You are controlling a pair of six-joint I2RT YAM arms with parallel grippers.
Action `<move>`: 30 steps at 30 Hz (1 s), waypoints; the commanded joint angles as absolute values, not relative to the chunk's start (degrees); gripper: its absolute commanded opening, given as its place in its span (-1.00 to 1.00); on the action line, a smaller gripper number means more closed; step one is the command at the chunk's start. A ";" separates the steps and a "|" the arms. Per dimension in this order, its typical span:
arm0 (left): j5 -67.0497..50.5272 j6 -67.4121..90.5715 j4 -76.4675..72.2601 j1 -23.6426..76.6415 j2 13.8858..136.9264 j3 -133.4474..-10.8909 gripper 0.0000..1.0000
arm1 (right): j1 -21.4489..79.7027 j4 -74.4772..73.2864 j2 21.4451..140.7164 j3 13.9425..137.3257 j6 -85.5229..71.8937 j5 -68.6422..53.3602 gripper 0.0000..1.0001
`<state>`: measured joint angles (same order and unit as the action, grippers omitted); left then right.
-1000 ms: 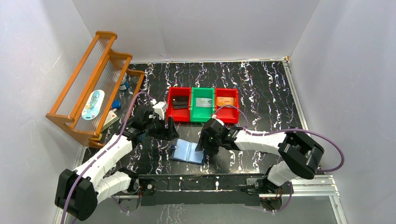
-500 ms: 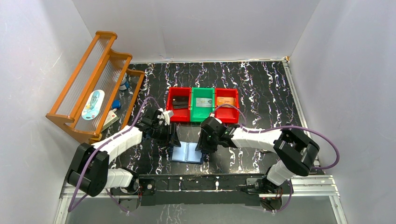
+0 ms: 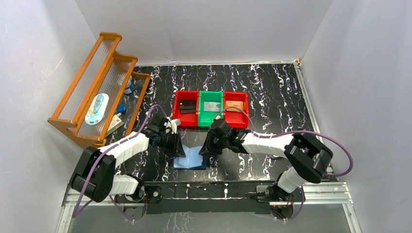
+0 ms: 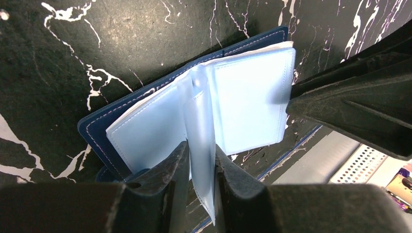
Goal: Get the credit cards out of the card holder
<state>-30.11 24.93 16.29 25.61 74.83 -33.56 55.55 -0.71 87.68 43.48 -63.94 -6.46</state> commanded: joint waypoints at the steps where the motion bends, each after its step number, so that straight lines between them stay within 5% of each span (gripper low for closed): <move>1: -31.99 25.68 16.78 25.84 74.62 -33.22 -0.63 | 55.45 4.10 86.34 43.45 -62.70 -8.97 -0.53; 18: -34.69 26.79 14.40 26.00 75.05 -32.73 -0.91 | 55.41 0.53 87.13 46.49 -60.13 -9.53 -0.19; 30: -35.93 28.90 12.52 26.45 73.93 -33.49 -1.00 | 55.43 3.03 84.98 46.15 -58.14 -10.11 -0.56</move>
